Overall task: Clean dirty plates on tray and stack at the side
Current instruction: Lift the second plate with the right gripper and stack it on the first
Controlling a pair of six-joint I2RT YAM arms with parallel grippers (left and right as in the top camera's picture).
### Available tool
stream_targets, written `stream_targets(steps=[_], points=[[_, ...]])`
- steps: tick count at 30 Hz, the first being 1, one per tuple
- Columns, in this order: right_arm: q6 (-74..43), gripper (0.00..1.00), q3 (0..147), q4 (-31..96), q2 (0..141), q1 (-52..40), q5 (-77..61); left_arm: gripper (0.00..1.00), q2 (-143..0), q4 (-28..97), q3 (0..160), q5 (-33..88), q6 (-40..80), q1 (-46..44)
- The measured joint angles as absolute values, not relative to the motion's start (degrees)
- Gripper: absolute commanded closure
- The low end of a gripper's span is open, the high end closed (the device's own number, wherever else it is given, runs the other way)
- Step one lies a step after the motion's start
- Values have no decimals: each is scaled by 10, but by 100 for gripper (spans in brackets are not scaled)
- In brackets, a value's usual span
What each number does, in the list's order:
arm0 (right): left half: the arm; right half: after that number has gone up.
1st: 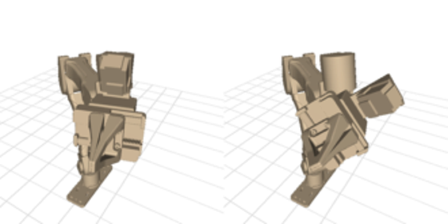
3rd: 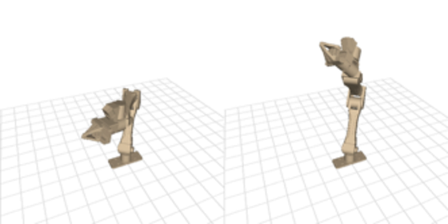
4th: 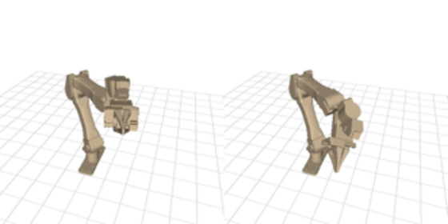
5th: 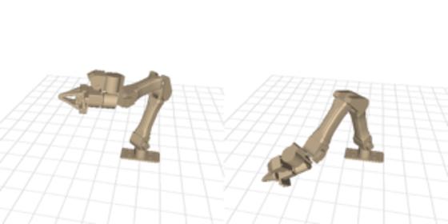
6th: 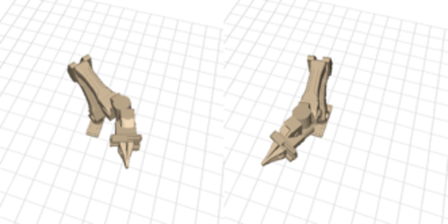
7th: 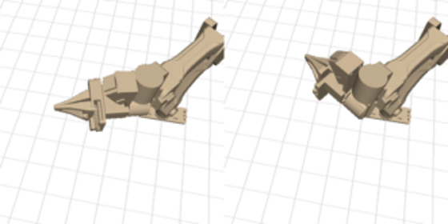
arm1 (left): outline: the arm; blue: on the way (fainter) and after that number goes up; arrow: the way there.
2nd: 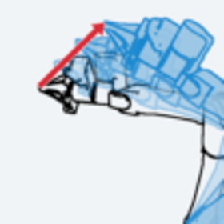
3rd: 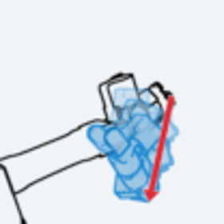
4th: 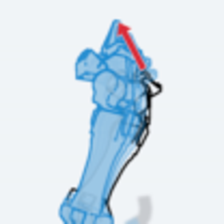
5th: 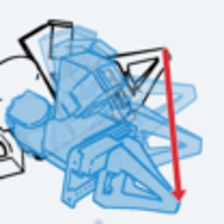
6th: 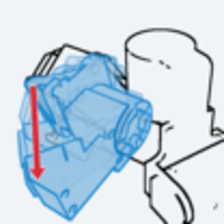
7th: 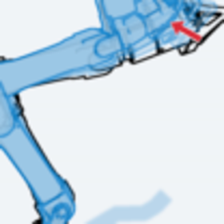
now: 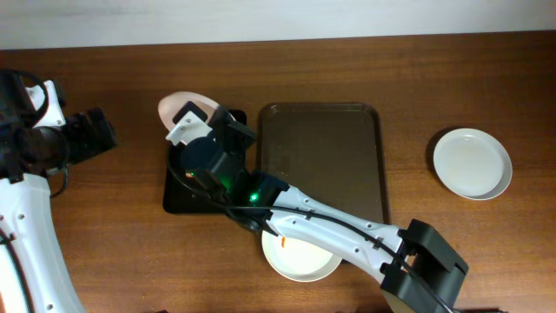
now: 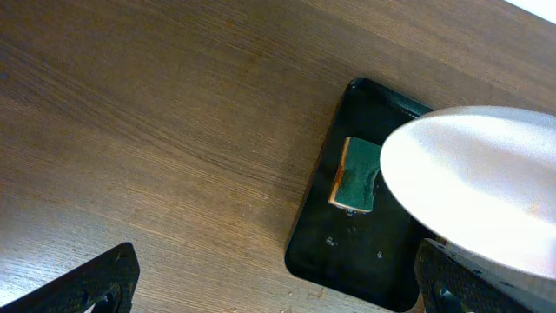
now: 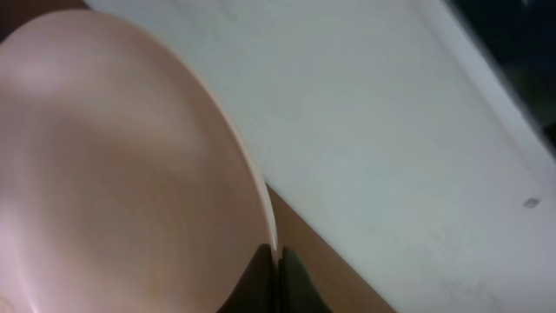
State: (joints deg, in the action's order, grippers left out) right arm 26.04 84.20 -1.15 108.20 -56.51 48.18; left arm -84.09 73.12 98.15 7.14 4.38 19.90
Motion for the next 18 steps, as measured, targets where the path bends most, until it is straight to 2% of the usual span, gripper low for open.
stream_targets(steps=[4,8,12,16,18], points=[[103,96,846,166,1079,-540,454,0,-841,732,981,71,44,199],[-62,96,846,301,1039,-443,306,0,-841,731,981,71,44,199],[-167,96,849,421,930,-220,72,0,-841,731,981,71,44,199],[-202,96,848,552,916,13,-30,0,-841,731,981,71,44,199],[-208,96,839,572,926,108,-49,0,-841,731,981,71,44,199]])
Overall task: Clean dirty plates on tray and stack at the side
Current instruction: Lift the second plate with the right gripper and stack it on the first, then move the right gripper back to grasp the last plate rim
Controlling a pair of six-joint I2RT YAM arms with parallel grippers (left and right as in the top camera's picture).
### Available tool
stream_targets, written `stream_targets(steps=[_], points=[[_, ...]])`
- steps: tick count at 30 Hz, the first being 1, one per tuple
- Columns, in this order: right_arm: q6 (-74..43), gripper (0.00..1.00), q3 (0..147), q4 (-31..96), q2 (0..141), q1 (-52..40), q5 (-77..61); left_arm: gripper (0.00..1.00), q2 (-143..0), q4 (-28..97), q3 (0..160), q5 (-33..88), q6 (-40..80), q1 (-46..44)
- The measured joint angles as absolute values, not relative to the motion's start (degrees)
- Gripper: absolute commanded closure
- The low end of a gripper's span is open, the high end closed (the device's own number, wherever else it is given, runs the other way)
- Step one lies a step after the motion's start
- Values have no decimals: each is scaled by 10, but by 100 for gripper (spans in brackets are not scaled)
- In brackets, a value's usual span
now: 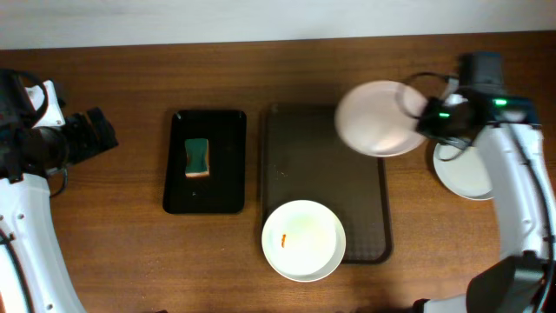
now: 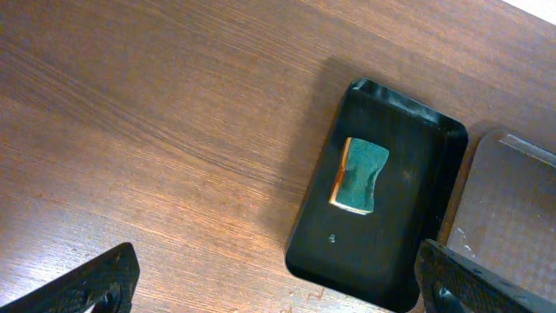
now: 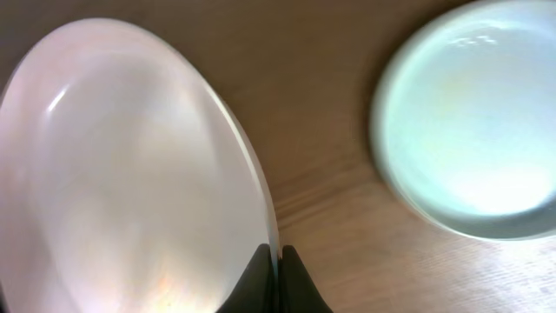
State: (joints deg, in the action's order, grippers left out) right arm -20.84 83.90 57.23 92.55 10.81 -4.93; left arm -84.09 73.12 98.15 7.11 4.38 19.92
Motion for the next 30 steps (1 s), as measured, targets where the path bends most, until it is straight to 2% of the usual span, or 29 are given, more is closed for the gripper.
stream_targets(steps=[5,9,10,11,12,13,18,21,24,27,30], points=[[-210,96,772,534,970,323,-66,0,-841,731,981,71,44,199],[-212,96,758,489,1004,402,-68,0,-841,731,981,72,44,199],[-212,85,758,480,1008,409,-68,0,-841,731,981,72,44,199],[-212,52,758,471,1011,412,-67,0,-841,731,981,73,44,199],[-215,44,758,470,1013,412,-68,0,-841,731,981,75,44,199],[-215,39,758,471,1013,412,-68,0,-841,731,981,78,44,199],[-204,42,758,501,1001,409,-142,0,-841,733,981,92,44,199],[-153,44,758,540,893,334,-237,0,-841,749,981,141,46,199],[-102,44,761,652,809,153,-248,0,-841,757,981,191,46,199],[-85,44,756,714,813,-2,-187,0,-841,761,981,208,46,199],[-90,47,684,684,839,-151,-149,0,-841,761,981,215,46,199]])
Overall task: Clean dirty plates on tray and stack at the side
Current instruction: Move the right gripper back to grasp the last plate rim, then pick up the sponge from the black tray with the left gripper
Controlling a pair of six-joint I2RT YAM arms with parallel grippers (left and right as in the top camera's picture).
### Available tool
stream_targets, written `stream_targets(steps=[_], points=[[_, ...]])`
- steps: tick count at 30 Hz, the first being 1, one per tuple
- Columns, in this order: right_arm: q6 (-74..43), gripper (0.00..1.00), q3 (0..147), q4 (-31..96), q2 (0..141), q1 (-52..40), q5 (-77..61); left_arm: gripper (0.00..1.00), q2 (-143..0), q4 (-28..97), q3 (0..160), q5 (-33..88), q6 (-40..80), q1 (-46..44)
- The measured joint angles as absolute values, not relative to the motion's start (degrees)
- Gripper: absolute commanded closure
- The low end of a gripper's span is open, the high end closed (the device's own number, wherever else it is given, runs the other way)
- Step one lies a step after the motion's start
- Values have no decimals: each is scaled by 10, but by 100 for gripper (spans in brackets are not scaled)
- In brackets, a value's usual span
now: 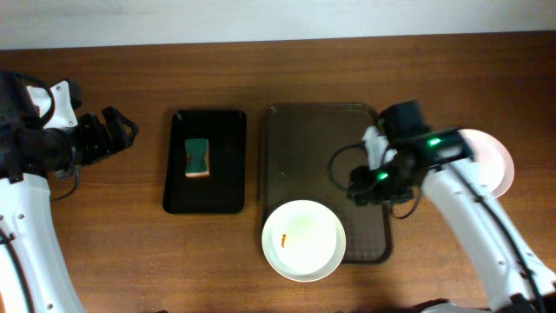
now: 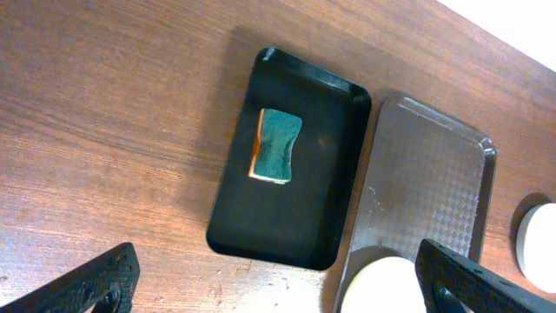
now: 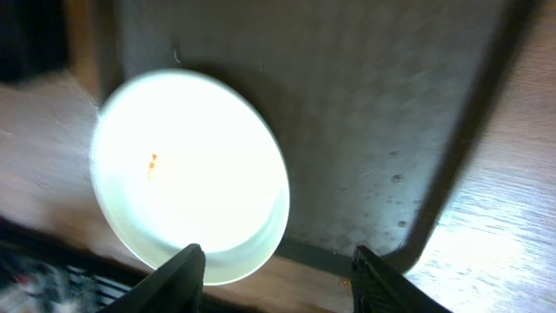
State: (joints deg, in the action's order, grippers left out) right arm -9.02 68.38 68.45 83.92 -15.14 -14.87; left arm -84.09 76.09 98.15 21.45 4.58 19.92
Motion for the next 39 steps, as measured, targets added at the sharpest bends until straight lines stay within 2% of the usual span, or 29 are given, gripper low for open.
stream_targets(steps=[2,4,7,8,12,17,20,21,22,23,26,29,30,32,33,34,36,39], points=[[-93,48,621,643,852,-197,-139,0,-841,762,981,217,46,199],[-109,53,536,575,860,-232,-133,0,-841,759,981,219,46,199],[-130,91,439,467,861,-241,-131,0,-841,757,981,221,46,199],[-134,96,421,456,861,-241,-135,0,-841,757,981,221,46,199],[-142,96,439,444,859,-232,-143,0,-841,757,981,221,46,199],[-178,96,521,384,859,-159,-39,0,-841,757,981,222,41,194],[-182,96,530,340,866,-122,-9,0,-841,756,981,222,30,150],[-182,73,531,340,879,-122,-9,0,-841,754,981,223,27,134],[-183,62,531,340,901,-125,-9,0,-841,748,981,223,26,116],[-188,58,531,341,917,-127,-11,0,-841,742,981,223,26,108],[-212,56,531,339,923,-128,-13,0,-841,729,981,218,26,90],[-195,56,536,344,923,-128,-8,12,-841,718,963,176,24,50],[-185,56,543,351,923,-128,-8,21,-841,701,946,161,22,37],[-174,56,552,356,922,-128,-8,31,-842,649,897,124,23,14],[-170,56,555,356,922,-128,-6,40,-841,599,857,103,20,4],[-166,56,556,357,922,-128,-6,45,-849,544,794,80,17,-8],[-162,56,557,361,921,-128,-4,63,-877,420,694,62,16,-18],[-162,56,557,366,921,-128,-4,66,-947,288,605,52,40,-19]])
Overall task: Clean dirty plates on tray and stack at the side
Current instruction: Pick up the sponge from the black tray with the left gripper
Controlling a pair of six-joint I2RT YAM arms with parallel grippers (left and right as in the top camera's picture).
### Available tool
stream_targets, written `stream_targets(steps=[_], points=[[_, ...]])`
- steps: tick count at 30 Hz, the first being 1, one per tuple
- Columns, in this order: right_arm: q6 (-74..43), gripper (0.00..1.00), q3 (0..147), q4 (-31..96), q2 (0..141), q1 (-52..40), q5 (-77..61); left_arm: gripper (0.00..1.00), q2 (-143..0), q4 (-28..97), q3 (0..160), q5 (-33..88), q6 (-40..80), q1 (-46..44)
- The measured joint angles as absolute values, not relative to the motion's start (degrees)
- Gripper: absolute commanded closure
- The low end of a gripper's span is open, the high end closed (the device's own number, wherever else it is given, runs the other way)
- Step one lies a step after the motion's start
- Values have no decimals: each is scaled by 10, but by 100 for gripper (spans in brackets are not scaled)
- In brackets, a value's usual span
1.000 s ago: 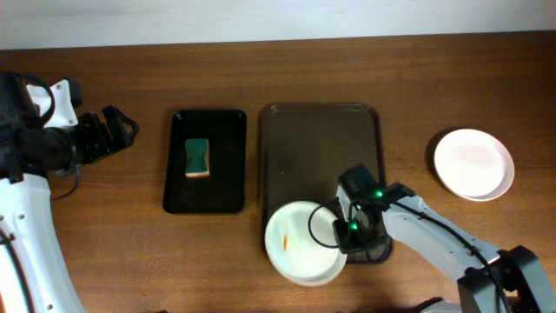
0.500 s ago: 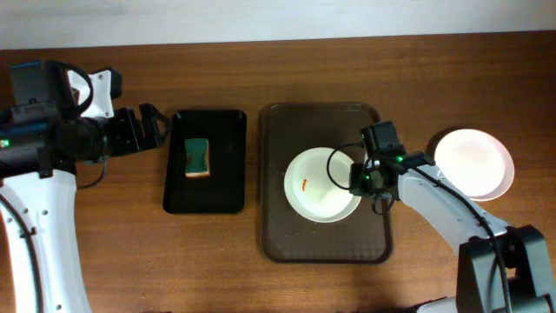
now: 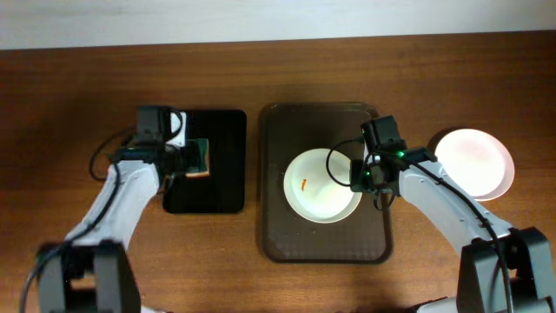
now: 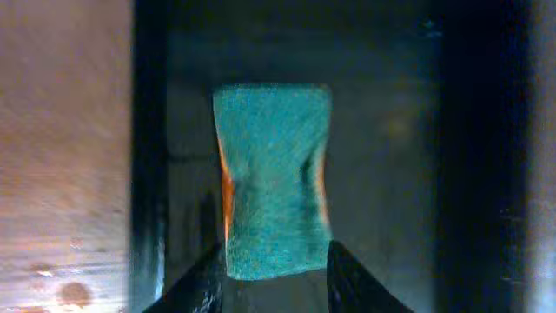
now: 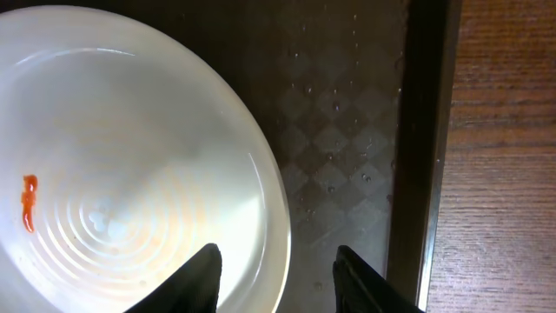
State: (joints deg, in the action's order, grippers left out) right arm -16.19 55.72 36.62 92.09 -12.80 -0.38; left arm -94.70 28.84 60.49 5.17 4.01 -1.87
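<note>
A white plate (image 3: 320, 187) with a red smear (image 5: 29, 202) lies in the middle of the brown tray (image 3: 323, 236). My right gripper (image 5: 280, 283) is open, its fingers on either side of the plate's right rim (image 5: 280, 217). A clean white plate (image 3: 473, 163) rests on the table to the right of the tray. The green sponge (image 4: 274, 178) lies in the small black tray (image 3: 217, 187). Low over it, my left gripper (image 4: 274, 283) is open with its fingers astride the sponge's near end.
The small black tray stands just left of the brown tray on the wooden table (image 3: 87, 87). The brown tray's raised right edge (image 5: 421, 130) is close beside my right gripper. A pale wall edge runs along the back of the table.
The smeared plate was overhanging the brown tray's front edge and now lies in its middle, with my right gripper at its rim. My left gripper has come from the far left down onto the sponge.
My right gripper held a plate over the sponge tray, then held it over the brown tray's far right corner. By 1.3 s ago that plate lay on the one at the right. Now the right gripper is at the smeared plate and the left at the sponge.
</note>
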Motion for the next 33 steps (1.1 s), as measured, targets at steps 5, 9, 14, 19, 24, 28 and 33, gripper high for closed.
stream_targets(steps=[5,9,14,19,24,28,33], points=[[-163,56,557,368,921,-128,-4,100,-1054,225,599,29,55,-38],[-162,57,557,369,921,-128,-5,100,-1061,214,601,-21,59,-83],[-163,57,557,373,921,-128,-5,20,-1071,402,714,-50,60,-96],[-162,57,557,375,921,-128,-5,37,-1070,408,771,-52,62,-96],[-162,57,557,376,921,-128,-5,90,-1131,399,749,-55,75,-96],[-162,57,557,376,921,-128,-9,100,-1149,392,751,-54,93,-96],[-162,57,557,377,921,-128,-9,50,-1150,478,795,-27,96,-96]])
